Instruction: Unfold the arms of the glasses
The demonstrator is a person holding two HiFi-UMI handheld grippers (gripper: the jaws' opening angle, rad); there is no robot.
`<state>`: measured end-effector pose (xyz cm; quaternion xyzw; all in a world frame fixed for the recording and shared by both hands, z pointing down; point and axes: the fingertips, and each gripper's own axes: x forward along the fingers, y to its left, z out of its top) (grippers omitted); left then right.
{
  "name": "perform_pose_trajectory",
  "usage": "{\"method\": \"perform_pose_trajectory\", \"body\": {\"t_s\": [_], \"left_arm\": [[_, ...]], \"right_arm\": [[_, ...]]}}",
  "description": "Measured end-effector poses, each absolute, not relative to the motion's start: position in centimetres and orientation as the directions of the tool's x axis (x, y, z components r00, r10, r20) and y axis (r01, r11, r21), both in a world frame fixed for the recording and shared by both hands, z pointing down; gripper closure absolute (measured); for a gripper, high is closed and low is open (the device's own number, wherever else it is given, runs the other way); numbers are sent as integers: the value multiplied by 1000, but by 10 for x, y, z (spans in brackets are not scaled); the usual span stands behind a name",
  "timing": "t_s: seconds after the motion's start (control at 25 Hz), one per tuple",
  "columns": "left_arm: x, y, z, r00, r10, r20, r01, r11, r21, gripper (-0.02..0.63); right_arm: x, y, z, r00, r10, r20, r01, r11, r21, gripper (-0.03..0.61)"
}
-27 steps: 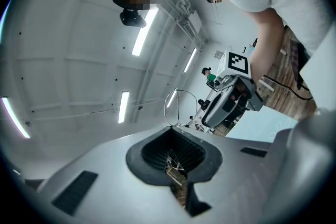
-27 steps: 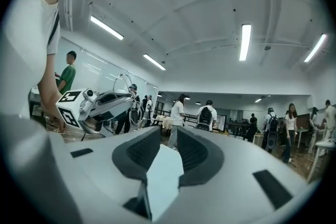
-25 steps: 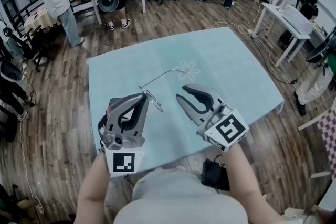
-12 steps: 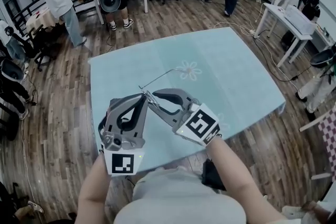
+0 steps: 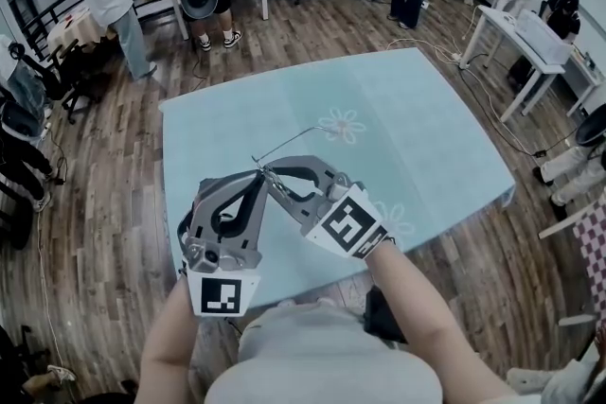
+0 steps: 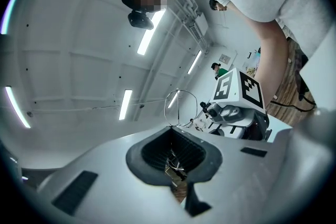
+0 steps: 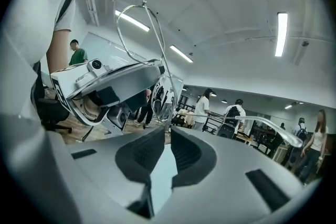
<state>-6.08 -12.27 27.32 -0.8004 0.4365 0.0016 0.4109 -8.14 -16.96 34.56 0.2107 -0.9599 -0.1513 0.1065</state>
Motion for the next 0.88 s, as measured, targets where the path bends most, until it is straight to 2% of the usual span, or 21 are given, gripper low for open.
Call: {"method": "perform_pose_trajectory", "body": {"t_s": [0.04, 0.16, 0.88], "left_arm": [[-62, -124, 273, 616, -699, -363, -704, -283, -651, 606], [-63, -125, 274, 615, -701, -361, -705, -283, -650, 606], [-59, -126, 279, 623, -706, -336, -663, -249, -706, 606]], "right_arm": [[-82, -171, 347, -887, -439, 141, -374, 864, 336, 547], [-81, -174, 347, -883, -449, 134, -389, 862, 325, 557], [-25, -195, 338, -808, -580, 104, -532, 794, 294, 555]]}}
